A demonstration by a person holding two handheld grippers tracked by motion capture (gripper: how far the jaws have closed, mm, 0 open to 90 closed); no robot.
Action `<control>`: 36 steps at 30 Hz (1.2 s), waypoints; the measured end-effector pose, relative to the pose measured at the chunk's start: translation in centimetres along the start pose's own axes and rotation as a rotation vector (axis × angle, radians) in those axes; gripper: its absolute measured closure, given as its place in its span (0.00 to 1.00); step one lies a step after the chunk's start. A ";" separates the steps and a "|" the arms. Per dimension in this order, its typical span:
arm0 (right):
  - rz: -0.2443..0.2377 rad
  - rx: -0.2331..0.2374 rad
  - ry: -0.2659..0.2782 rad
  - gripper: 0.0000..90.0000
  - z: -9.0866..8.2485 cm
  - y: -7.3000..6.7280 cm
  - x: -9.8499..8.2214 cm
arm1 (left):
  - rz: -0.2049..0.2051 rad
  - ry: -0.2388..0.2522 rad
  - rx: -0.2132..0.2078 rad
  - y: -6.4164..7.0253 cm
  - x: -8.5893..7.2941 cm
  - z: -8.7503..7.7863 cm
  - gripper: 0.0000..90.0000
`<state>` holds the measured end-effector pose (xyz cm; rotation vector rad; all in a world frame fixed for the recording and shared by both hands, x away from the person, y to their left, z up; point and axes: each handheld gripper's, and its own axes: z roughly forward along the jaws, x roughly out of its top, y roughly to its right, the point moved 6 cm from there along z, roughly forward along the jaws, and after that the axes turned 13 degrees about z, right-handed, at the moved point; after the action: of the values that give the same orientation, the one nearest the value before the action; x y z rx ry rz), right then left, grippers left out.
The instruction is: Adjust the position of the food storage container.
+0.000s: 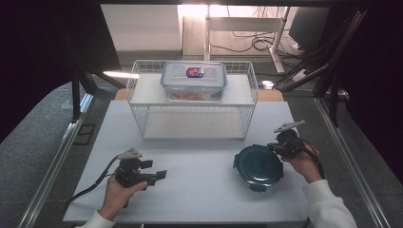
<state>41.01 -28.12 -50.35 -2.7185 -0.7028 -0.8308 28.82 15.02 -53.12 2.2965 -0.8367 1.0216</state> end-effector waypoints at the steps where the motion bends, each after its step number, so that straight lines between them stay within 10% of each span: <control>1: 0.000 0.007 0.000 1.00 0.0 -0.3 -0.1 | 0.000 -0.001 0.000 0.0 0.0 0.0 0.24; 11: -0.039 0.061 0.010 1.00 0.2 -3.5 -0.5 | -0.002 -0.011 0.002 0.0 -0.1 0.2 0.24; 36: -0.010 0.033 0.035 0.99 -0.7 -4.2 -0.9 | -0.012 -0.021 0.005 0.0 -0.2 0.5 0.24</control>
<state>37.89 -25.05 -50.03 -2.6666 -0.7177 -0.8591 28.97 14.79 -53.55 2.3176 -0.8291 0.9968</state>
